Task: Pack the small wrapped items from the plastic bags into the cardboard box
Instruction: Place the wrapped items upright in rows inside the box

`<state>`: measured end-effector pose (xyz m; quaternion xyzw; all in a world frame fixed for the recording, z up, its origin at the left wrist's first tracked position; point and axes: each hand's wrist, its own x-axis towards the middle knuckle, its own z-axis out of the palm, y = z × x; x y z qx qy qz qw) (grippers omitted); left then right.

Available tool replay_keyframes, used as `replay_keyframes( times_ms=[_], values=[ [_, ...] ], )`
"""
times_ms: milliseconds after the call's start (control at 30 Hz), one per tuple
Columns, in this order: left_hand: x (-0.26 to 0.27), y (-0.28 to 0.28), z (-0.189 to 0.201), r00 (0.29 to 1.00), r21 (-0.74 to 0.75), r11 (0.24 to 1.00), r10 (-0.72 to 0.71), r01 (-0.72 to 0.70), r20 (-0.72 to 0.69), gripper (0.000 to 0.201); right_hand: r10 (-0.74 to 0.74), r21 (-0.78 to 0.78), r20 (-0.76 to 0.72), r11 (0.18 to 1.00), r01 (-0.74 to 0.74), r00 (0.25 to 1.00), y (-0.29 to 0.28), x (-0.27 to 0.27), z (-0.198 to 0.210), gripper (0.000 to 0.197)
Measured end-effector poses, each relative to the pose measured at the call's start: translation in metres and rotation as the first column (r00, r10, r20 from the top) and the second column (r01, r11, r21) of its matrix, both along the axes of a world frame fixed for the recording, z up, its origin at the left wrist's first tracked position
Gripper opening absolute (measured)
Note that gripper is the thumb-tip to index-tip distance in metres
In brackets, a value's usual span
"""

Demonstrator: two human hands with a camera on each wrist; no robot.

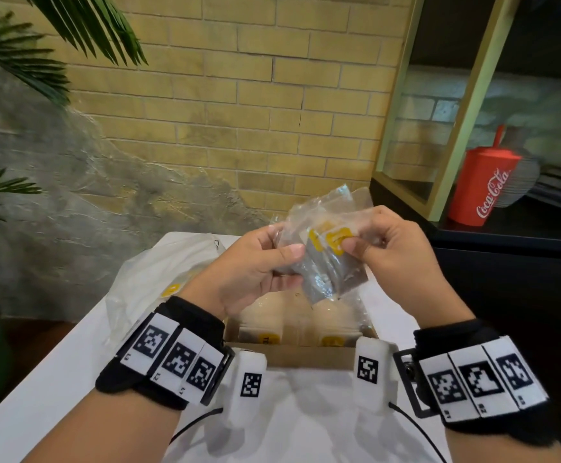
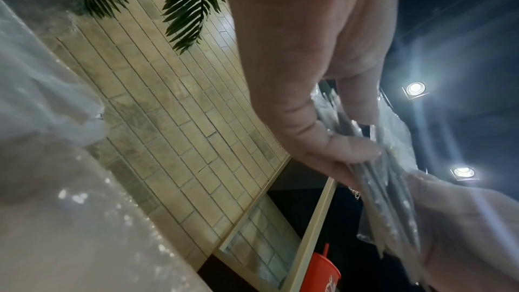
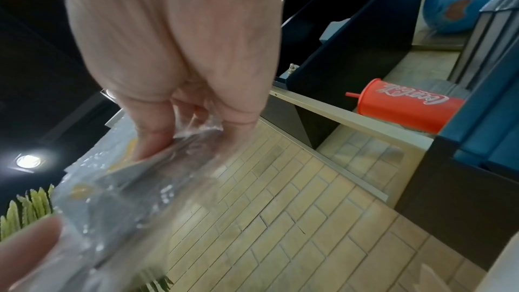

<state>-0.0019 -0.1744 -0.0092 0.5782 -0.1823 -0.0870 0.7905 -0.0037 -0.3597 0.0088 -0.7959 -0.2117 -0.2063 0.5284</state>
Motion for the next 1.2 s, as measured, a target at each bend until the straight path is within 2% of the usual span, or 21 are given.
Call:
replay_keyframes(
  times_ms=[100, 233, 433, 667, 767, 867, 1000, 1067, 1200],
  values=[
    [-0.0005, 0.0003, -0.0001, 1.000, -0.006, 1.000, 0.025, -0.025, 0.007, 0.020, 0.045, 0.130, -0.034, 0.991, -0.040, 0.998, -0.0008, 0.0011, -0.0010, 0.007],
    [0.0007, -0.0011, 0.0007, 0.997, 0.001, 0.997, 0.075, -0.075, 0.021, 0.021, 0.101, 0.248, -0.114, 0.966, -0.070, 0.988, -0.0011, -0.0015, -0.0004, 0.015],
    [-0.0009, -0.0049, 0.0016, 0.992, 0.042, 0.992, 0.117, -0.119, 0.052, 0.013, 0.067, 0.194, -0.119, 0.980, -0.043, 0.991, -0.0001, -0.0039, 0.0018, 0.014],
    [0.0009, -0.0058, -0.0008, 0.984, 0.053, 0.985, 0.162, -0.166, 0.073, 0.016, -0.034, 0.150, -0.093, 0.987, 0.048, 0.995, -0.0017, -0.0022, 0.0028, 0.010],
    [0.0023, -0.0037, -0.0012, 0.983, 0.027, 0.984, 0.177, -0.179, 0.052, 0.018, -0.073, 0.177, -0.108, 0.980, 0.091, 0.992, -0.0042, -0.0006, 0.0021, 0.010],
    [0.0033, -0.0024, 0.0001, 0.982, 0.018, 0.982, 0.185, -0.186, 0.032, 0.017, -0.044, 0.192, -0.134, 0.979, 0.070, 0.990, -0.0051, -0.0005, 0.0017, 0.008],
    [0.0022, -0.0047, -0.0007, 0.982, 0.055, 0.981, 0.185, -0.187, 0.043, 0.017, 0.028, 0.172, -0.168, 0.985, 0.001, 0.985, -0.0008, -0.0019, 0.0008, 0.017],
    [0.0018, -0.0055, -0.0015, 0.982, 0.079, 0.980, 0.182, -0.185, 0.053, 0.017, 0.024, 0.150, -0.172, 0.989, 0.002, 0.985, 0.0000, -0.0023, 0.0007, 0.015],
    [0.0019, -0.0055, -0.0018, 0.982, 0.070, 0.981, 0.179, -0.183, 0.065, 0.023, 0.024, 0.211, -0.193, 0.977, 0.018, 0.981, -0.0008, -0.0005, 0.0002, 0.012]
  ],
)
